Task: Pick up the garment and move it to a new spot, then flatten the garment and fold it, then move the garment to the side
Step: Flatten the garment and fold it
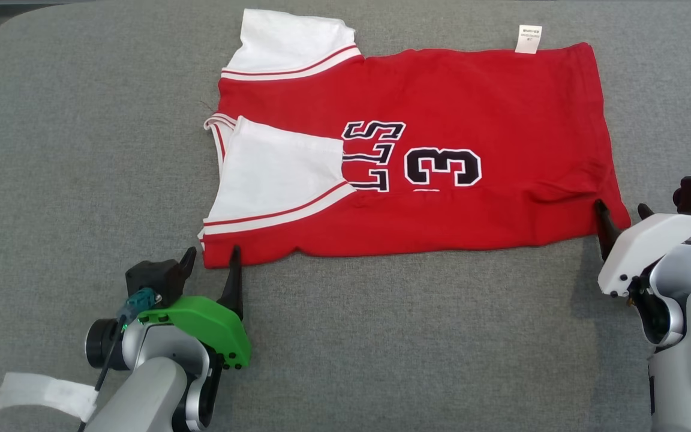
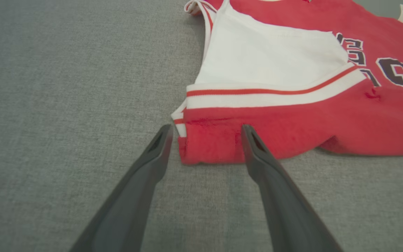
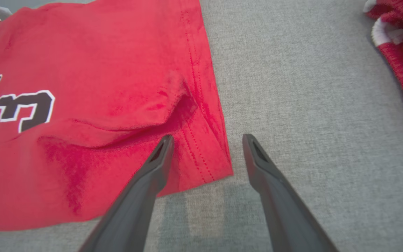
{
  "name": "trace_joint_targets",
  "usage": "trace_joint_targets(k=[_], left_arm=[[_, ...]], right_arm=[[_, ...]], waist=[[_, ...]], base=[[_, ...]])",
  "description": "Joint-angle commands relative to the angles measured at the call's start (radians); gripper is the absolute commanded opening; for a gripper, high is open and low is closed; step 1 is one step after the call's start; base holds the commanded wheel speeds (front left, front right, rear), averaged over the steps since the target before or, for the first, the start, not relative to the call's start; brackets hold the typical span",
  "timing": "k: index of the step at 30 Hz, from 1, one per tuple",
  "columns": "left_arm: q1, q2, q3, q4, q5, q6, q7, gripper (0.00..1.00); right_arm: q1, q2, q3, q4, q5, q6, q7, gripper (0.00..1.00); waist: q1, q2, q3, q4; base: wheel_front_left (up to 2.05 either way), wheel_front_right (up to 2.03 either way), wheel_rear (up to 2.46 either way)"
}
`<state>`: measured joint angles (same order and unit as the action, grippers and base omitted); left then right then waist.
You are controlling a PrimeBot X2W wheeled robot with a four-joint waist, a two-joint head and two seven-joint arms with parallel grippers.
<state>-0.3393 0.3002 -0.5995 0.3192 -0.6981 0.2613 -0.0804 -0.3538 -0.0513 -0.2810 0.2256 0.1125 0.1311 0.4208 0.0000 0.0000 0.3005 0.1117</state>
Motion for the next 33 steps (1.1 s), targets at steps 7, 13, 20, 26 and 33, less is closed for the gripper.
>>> trace_joint_targets(k=[7,13,20,26,33], left_arm=[[-0.065,0.008,-0.020,0.058,0.025,0.018,0.044,1.00],[-0.068,-0.001,-0.044,0.089,0.014,0.013,0.098,0.31],[-0.054,-0.001,-0.055,0.111,-0.004,0.005,0.128,0.00],[-0.043,-0.003,-0.039,0.101,-0.032,-0.004,0.127,0.00],[-0.004,0.031,-0.018,0.033,-0.064,0.004,0.141,0.00]], right_arm=[[-0.045,-0.001,-0.004,0.053,-0.001,-0.001,0.004,1.00],[-0.049,0.001,0.000,0.107,0.012,-0.001,0.035,0.80],[-0.027,0.001,0.004,0.115,0.023,-0.001,0.048,0.00],[-0.020,0.000,0.001,0.082,0.037,-0.001,0.024,0.00],[0.043,-0.002,-0.011,-0.013,0.076,-0.001,0.031,0.00]], waist=[[0.0000,0.0000,0.031,-0.002],[0.0000,0.0000,0.043,-0.003],[0.0000,0.0000,0.038,-0.001],[0.0000,0.0000,0.009,-0.001],[0.0000,0.0000,-0.045,0.000]], base=[[0.00,0.00,0.00],[0.00,0.00,0.00],[0.00,0.00,0.00],[0.00,0.00,0.00],[0.00,0.00,0.00]])
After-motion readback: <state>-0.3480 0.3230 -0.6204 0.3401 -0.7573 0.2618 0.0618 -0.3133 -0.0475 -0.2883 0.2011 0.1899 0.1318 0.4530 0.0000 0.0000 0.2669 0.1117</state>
